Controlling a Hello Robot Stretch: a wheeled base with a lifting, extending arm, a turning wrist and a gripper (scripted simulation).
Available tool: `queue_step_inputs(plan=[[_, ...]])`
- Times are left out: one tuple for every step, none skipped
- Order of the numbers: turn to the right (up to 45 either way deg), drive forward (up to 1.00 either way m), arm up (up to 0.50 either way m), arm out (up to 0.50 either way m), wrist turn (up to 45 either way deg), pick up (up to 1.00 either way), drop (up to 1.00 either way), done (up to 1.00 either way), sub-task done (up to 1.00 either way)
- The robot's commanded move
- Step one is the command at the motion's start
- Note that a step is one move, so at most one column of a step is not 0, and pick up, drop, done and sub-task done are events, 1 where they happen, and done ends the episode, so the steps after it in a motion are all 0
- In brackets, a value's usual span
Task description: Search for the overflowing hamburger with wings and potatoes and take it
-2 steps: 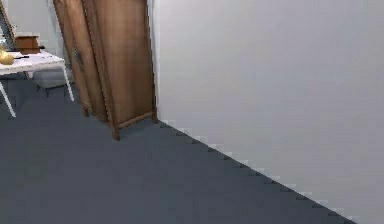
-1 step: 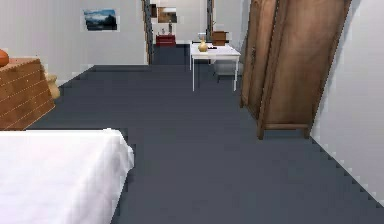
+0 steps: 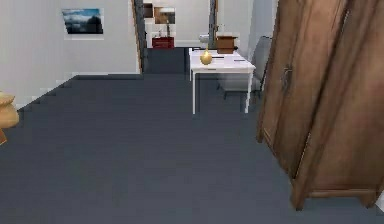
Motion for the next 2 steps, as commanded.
queue_step_inputs(plan=[[0.0, 0.75, 0.0, 0.0, 0.0, 0.0, 0.0, 0.0, 0.0], [-12.0, 0.0, 0.0, 0.0, 0.0, 0.0, 0.0, 0.0, 0.0]])
